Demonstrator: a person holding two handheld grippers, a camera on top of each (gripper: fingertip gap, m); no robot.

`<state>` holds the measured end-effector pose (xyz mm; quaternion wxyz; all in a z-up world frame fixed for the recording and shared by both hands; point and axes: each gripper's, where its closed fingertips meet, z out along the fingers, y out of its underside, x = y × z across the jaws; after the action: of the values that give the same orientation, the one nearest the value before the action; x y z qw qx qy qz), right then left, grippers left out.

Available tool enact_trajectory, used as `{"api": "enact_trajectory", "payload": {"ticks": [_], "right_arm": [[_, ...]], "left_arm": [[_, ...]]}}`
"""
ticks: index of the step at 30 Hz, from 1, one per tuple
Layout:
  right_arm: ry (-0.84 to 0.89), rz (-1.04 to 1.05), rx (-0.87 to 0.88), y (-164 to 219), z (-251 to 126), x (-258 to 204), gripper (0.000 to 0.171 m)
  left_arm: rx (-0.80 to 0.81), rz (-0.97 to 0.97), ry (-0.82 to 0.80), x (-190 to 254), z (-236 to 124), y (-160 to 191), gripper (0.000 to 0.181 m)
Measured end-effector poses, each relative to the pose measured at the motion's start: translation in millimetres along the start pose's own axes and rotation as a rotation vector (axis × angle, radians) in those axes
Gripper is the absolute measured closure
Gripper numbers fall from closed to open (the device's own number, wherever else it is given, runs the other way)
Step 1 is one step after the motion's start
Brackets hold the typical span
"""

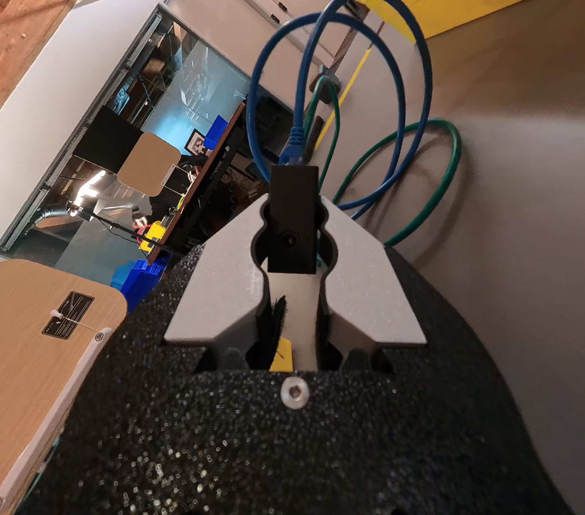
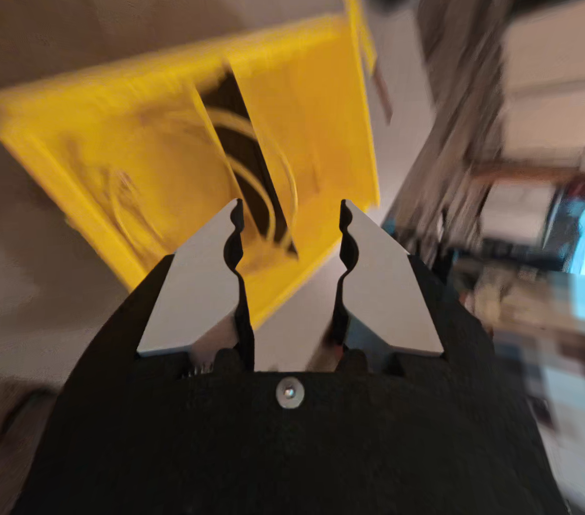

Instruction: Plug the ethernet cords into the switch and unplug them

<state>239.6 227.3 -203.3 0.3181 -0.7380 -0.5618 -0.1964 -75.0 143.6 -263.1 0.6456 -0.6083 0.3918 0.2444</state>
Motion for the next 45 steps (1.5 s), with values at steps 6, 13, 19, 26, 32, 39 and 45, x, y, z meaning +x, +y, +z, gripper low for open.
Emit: {"api": "enact_trajectory", "payload": {"ticks": [6,13,19,26,32,39,45], "right_arm": [[0.078,-0.422,0.705,-164.4,-42.8,-130.0,0.126],[0.159,-0.724,0.769,-230.3,6.0,-199.7,0.132],[0.171,-0.723,0.802,-242.1,21.6,-200.2,0.147],[0.081,-0.708,0.807,-238.9,25.6,-203.1,0.158],[0.022,-0.727,0.813,-237.6,24.2,-214.5,0.158],[0.032,-0.724,0.843,-240.5,19.8,-212.8,0.159],[0.037,-0.734,0.855,-240.7,12.8,-209.1,0.159]], "left_arm": [[-0.009,0.014,0.043,11.8,1.5,3.6,0.158],[0.014,0.033,0.106,26.1,1.6,1.5,0.158],[0.044,0.034,0.162,33.5,0.2,1.4,0.158],[0.062,0.031,0.219,43.9,0.3,2.1,0.158],[0.042,0.034,0.267,55.1,3.5,2.5,0.152],[0.013,-0.026,0.285,52.0,1.7,2.6,0.156],[0.024,-0.013,0.240,42.5,-0.6,-2.3,0.156]]}}
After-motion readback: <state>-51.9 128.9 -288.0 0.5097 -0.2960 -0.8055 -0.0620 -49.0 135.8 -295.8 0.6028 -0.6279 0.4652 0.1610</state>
